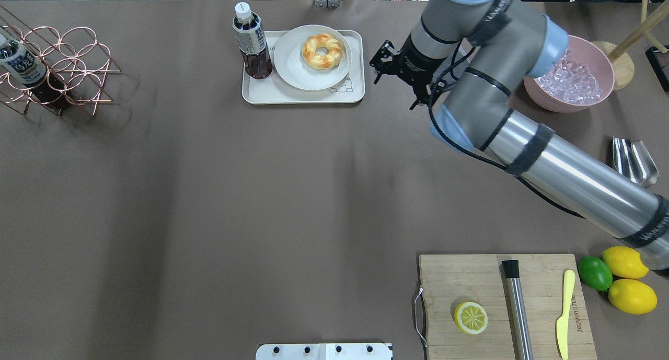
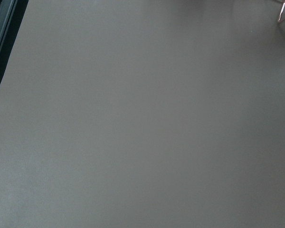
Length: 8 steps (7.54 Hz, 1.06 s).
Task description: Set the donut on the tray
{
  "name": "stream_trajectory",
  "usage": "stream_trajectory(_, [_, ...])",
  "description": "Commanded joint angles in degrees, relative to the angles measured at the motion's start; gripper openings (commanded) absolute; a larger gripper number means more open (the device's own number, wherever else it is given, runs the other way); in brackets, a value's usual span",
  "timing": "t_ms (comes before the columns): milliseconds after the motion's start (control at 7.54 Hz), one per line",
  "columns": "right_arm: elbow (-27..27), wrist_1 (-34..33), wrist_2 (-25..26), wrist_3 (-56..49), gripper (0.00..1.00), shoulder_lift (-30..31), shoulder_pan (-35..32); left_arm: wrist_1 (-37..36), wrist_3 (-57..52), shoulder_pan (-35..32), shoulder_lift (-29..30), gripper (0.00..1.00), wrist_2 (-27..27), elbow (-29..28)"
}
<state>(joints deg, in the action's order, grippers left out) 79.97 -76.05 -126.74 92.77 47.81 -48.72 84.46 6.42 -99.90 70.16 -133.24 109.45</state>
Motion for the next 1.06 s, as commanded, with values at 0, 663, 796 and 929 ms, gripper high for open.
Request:
stream_trajectory(0, [18.3,-5.3,-4.7,-13.7,1.00,18.2,-4.5,0.0,0.0,0.1,0.0,0.98,-0.1,-0.5])
stream_trajectory(663, [28.3,-10.5,-4.7,-62.5,1.00,47.0,-20.2,0.0,0.0,0.2,-0.1,0.98,-0.1,-0.8])
stream_trajectory(796, [27.2,-10.7,-4.7,-74.5,1.00,50.7,-24.4,0.0,0.0,0.3,-0.5,0.98,-0.1,-0.8])
stream_trajectory(929, [24.0,-12.6,-4.7,-84.7,1.00,51.1,-29.5,0.0,0.0,0.3,-0.5,0.98,-0.1,-0.8])
